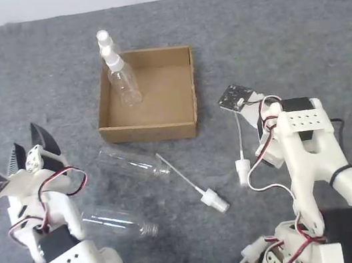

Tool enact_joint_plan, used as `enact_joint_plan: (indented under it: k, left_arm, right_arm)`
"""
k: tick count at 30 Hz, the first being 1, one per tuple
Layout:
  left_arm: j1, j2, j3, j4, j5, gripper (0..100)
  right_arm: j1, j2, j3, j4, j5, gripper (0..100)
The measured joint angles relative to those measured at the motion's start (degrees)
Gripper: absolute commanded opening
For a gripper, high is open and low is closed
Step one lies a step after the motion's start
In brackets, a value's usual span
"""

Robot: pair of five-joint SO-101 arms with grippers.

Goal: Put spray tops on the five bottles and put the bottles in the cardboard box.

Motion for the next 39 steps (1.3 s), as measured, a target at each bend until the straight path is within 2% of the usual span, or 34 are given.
enact_joint_plan:
  k: [12, 19, 24, 27, 39]
  left_arm:
    - [0.0, 0.0, 0.0, 0.0, 0.0, 18]
    - [0.0, 0.0, 0.0, 0.0, 0.0, 18]
    - [0.0, 0.0, 0.0, 0.0, 0.0, 18]
    - [0.0, 0.0, 0.0, 0.0, 0.0, 18]
    - [0.0, 0.0, 0.0, 0.0, 0.0, 18]
  right_arm:
    - [-0.26, 6.86, -0.09, -0.26, 9.05, 21.7]
    - [-0.18, 7.3, -0.18, -0.18, 9.41, 4.9]
    - [0.0, 7.38, -2.73, 0.0, 9.14, 0.6]
    - [-0.09, 7.38, -4.84, 0.44, 6.15, 0.6]
    - [0.88, 7.38, -17.85, 15.56, -6.86, 0.6]
